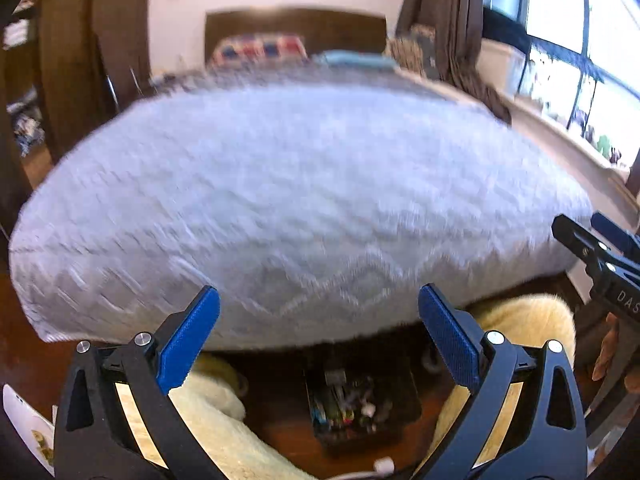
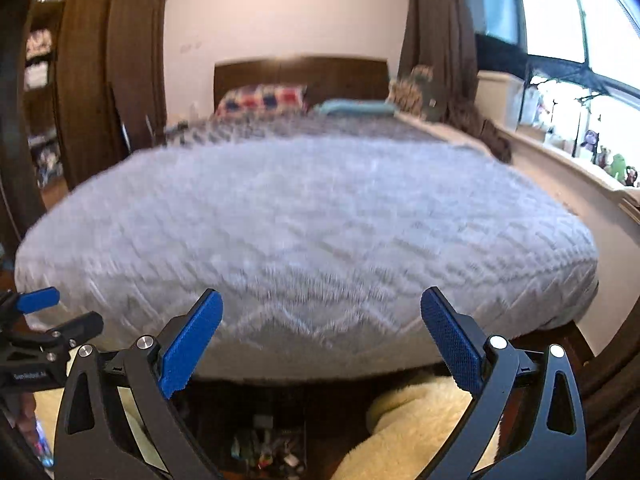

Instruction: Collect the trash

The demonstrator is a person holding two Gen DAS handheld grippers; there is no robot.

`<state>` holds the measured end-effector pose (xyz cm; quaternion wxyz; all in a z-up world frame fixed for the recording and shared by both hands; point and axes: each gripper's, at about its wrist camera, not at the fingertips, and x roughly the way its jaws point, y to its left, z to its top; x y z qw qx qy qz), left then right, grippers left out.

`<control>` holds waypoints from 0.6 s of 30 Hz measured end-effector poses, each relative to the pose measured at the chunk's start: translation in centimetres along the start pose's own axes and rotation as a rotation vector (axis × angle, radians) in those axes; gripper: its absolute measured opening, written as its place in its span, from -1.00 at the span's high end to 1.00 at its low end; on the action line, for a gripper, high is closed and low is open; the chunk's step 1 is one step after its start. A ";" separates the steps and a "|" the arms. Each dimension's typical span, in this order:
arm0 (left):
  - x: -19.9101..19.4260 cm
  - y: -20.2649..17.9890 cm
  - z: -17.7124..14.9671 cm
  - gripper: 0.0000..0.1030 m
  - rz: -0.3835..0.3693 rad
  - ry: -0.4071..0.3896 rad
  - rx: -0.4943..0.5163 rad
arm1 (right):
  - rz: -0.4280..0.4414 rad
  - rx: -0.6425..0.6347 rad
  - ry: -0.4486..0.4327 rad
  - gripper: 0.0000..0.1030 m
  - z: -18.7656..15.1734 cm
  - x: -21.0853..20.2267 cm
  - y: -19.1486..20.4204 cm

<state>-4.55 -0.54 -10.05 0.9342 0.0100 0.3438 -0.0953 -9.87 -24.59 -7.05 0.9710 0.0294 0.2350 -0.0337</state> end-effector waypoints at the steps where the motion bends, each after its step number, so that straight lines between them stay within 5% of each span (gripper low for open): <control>1: -1.2 0.0 0.5 -0.84 0.014 -0.041 0.002 | 0.000 0.011 -0.017 -0.93 0.3 -0.5 0.0; 8: -5.5 -0.1 1.7 -0.84 0.045 -0.169 -0.009 | 0.008 0.005 -0.107 -0.93 1.4 -4.2 -0.2; 18: -7.8 0.0 2.0 -0.84 0.065 -0.225 -0.008 | -0.010 -0.029 -0.150 -0.93 2.1 -5.5 0.5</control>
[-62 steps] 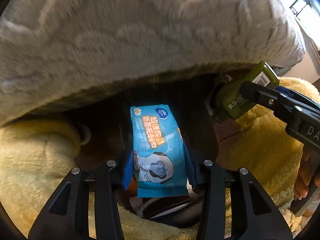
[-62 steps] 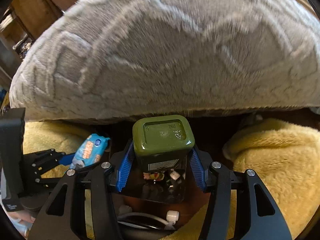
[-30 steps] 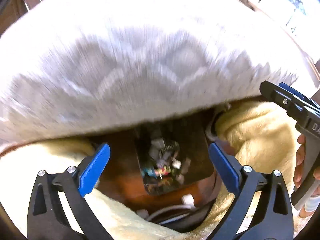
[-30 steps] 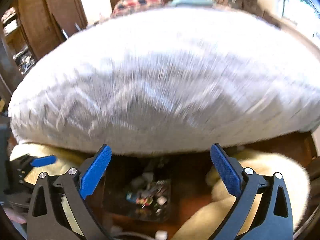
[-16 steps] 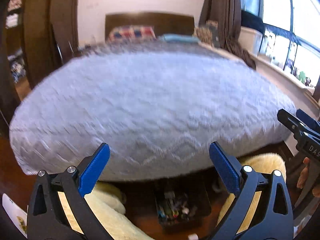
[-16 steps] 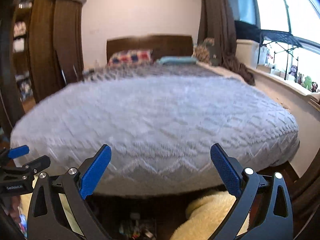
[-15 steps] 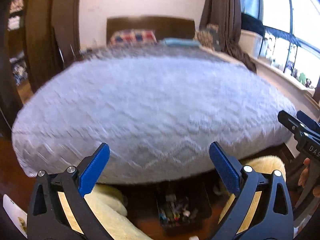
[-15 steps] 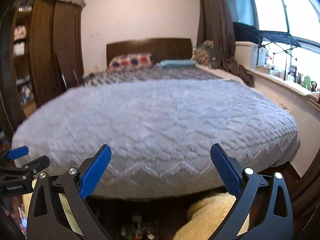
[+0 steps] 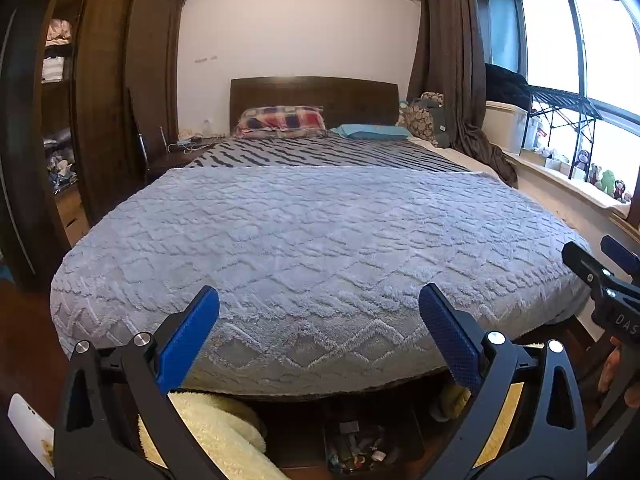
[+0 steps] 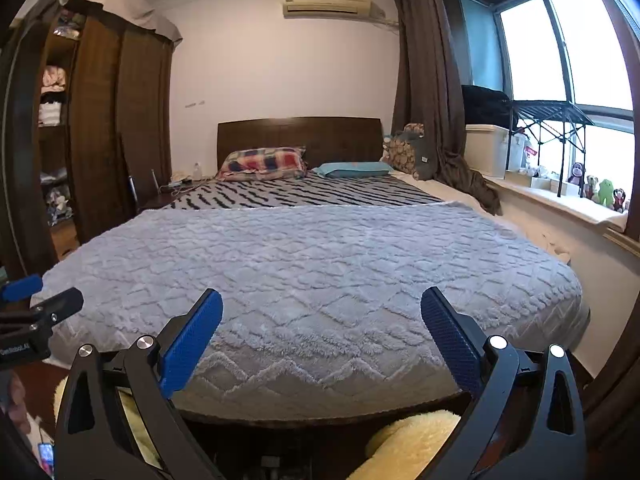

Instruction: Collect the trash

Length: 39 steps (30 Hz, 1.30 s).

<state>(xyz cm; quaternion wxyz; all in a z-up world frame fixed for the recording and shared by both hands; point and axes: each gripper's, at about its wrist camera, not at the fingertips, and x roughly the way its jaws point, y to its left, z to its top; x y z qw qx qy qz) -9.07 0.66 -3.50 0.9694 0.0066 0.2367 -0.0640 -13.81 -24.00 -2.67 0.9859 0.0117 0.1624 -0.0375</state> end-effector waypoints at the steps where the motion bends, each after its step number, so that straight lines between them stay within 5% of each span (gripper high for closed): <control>1: 0.0 0.0 0.0 -0.84 0.000 0.001 0.001 | -0.005 0.000 0.000 -0.93 0.0 0.1 0.0; 39: 0.0 0.8 0.5 -0.84 0.003 -0.003 0.000 | -0.031 0.010 -0.006 -0.93 0.3 -0.3 -0.9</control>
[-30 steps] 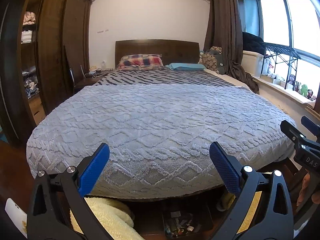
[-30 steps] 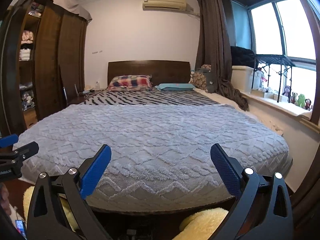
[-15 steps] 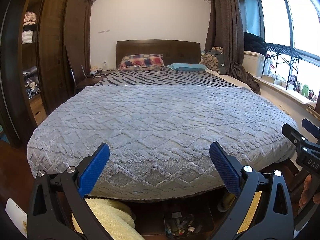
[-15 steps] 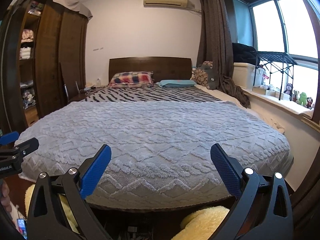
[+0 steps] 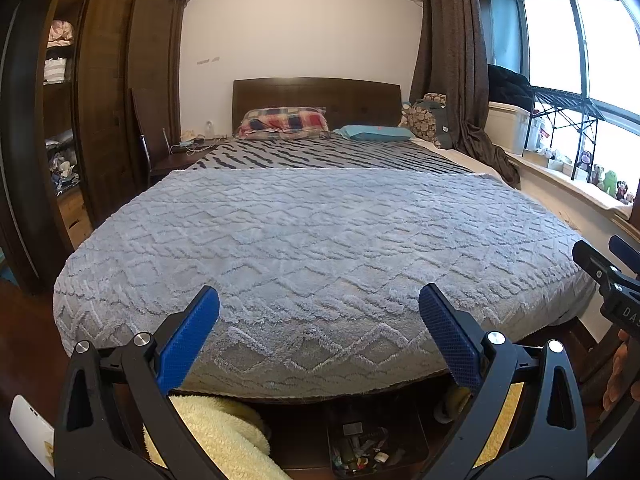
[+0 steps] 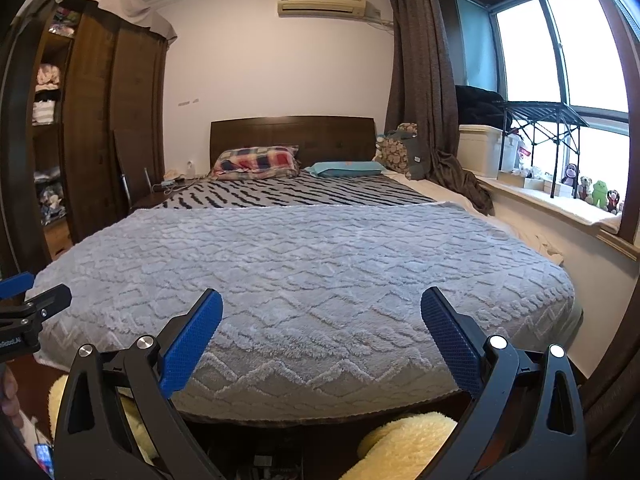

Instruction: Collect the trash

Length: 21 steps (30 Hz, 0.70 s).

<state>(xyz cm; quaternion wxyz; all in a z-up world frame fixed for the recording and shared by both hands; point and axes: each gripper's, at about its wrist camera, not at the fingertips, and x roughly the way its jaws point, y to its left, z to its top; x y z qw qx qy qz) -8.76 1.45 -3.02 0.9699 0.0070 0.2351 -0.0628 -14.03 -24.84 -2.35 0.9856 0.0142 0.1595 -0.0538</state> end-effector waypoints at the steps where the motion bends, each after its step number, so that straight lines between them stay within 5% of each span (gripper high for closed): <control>1: 0.0 0.0 0.0 -0.84 -0.002 -0.001 0.000 | -0.001 0.004 -0.001 -0.93 0.0 0.0 -0.1; 21: -0.5 -0.1 -0.2 -0.84 -0.017 -0.011 0.007 | -0.015 0.022 -0.016 -0.93 0.3 -0.4 -0.8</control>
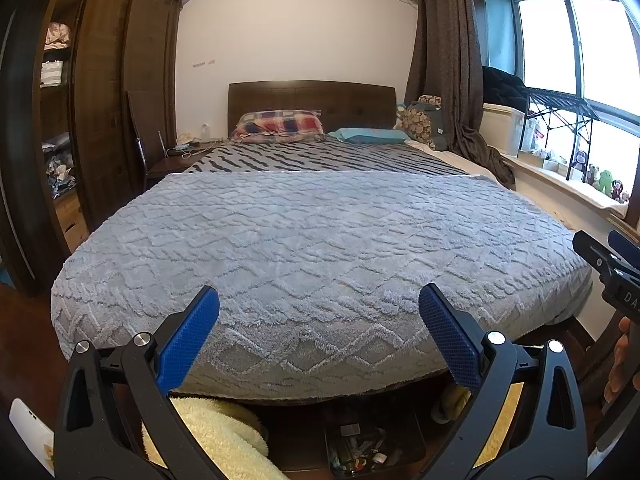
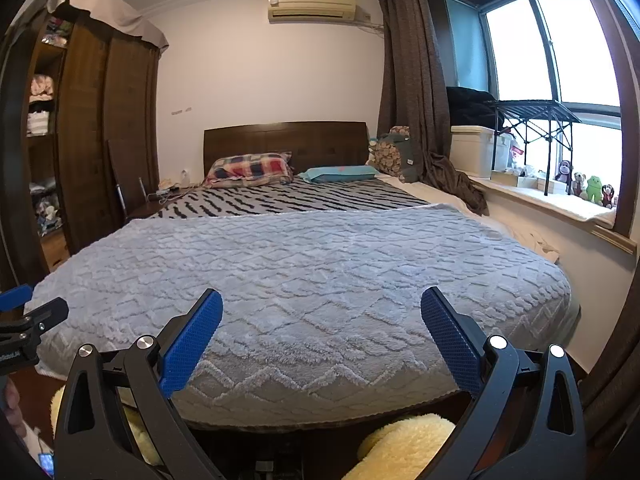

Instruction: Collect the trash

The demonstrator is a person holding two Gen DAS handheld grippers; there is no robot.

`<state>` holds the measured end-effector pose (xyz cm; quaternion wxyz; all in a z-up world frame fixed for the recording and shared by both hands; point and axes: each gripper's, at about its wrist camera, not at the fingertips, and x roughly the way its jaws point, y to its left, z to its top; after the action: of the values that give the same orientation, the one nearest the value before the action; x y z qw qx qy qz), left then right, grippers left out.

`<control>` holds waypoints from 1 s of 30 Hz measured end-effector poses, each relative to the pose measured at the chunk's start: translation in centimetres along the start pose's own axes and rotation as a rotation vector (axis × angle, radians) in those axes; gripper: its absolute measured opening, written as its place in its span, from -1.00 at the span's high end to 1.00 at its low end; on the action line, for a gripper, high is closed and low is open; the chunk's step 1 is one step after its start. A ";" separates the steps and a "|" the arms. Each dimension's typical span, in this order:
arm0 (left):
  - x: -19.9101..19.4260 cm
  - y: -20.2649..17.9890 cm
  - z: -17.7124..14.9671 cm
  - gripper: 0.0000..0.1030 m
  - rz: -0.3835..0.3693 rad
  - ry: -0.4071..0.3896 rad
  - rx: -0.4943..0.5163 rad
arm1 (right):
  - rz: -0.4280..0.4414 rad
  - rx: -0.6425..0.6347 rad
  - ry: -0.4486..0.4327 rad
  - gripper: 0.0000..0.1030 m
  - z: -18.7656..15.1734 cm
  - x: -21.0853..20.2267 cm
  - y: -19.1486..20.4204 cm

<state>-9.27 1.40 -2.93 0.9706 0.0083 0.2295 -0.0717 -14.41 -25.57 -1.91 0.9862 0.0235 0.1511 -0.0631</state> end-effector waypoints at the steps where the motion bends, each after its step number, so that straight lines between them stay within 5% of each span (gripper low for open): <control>1: 0.0 0.0 0.0 -0.84 0.000 0.000 -0.001 | 0.000 -0.001 0.001 -0.93 0.0 0.0 0.0; 30: -0.8 0.0 0.1 -0.84 0.002 -0.015 -0.001 | 0.000 0.009 -0.016 -0.93 0.2 -0.7 -0.2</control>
<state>-9.94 1.46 -2.50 0.9724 0.0077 0.2225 -0.0705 -15.01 -25.71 -1.48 0.9873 0.0275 0.1428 -0.0638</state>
